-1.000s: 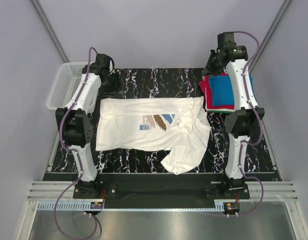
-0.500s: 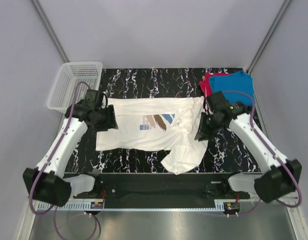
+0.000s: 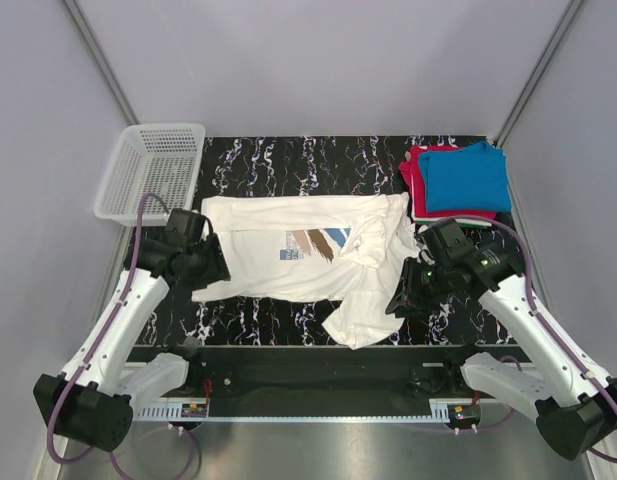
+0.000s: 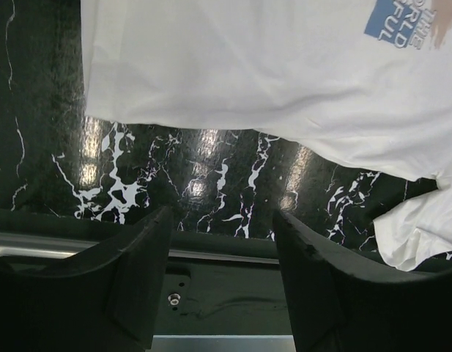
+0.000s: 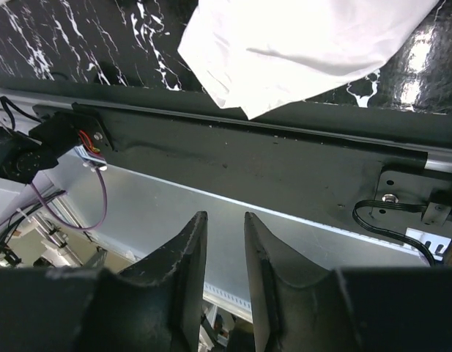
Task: Fold and stack the t-shirts
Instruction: Fold the tshirt
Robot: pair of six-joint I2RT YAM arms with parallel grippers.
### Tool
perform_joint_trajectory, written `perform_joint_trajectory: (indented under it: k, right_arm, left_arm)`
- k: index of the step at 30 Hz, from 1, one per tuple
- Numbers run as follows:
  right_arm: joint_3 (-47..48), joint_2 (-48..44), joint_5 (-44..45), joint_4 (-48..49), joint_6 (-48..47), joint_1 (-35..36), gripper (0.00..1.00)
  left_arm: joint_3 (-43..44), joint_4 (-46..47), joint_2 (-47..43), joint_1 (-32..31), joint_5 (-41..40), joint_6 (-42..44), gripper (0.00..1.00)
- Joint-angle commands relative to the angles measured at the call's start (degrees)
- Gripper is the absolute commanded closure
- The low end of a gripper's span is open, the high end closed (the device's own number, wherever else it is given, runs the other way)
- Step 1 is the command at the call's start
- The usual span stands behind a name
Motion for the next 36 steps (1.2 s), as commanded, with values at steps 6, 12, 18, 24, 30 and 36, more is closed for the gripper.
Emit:
perform_joint_trajectory:
  k: [6, 12, 18, 24, 30, 36]
  right_arm:
    - [-9.82, 1.38, -1.85, 6.48, 2.87, 5.64, 0.60]
    - [-11.08, 0.77, -0.97, 7.56, 3.75, 7.76, 0.60]
    - [-7.99, 1.37, -0.19, 4.93, 2.79, 7.76, 0.59]
    - [-8.08, 2.17, -0.09, 3.78, 1.03, 7.85, 0.59]
    - [-6.41, 1.38, 0.08, 0.97, 0.25, 7.76, 0.59]
    - [-3.60, 4.09, 2.54, -0.18, -1.95, 7.76, 0.59]
  left_arm:
    - [-8.52, -1.32, -7.94, -0.12, -2.24, -6.56, 0.37]
    - [-10.55, -1.42, -10.06, -0.03, -4.53, -8.93, 0.37]
    - [-9.58, -1.59, -2.24, -0.03, -3.91, -14.63, 0.37]
    - [-9.05, 1.04, 2.51, -0.03, -6.11, -19.29, 0.37]
    - [-12.30, 6.58, 0.59, 1.20, -4.79, -24.75, 0.37]
    - [-13.88, 4.22, 3.74, 1.82, -7.43, -27.03, 0.37]
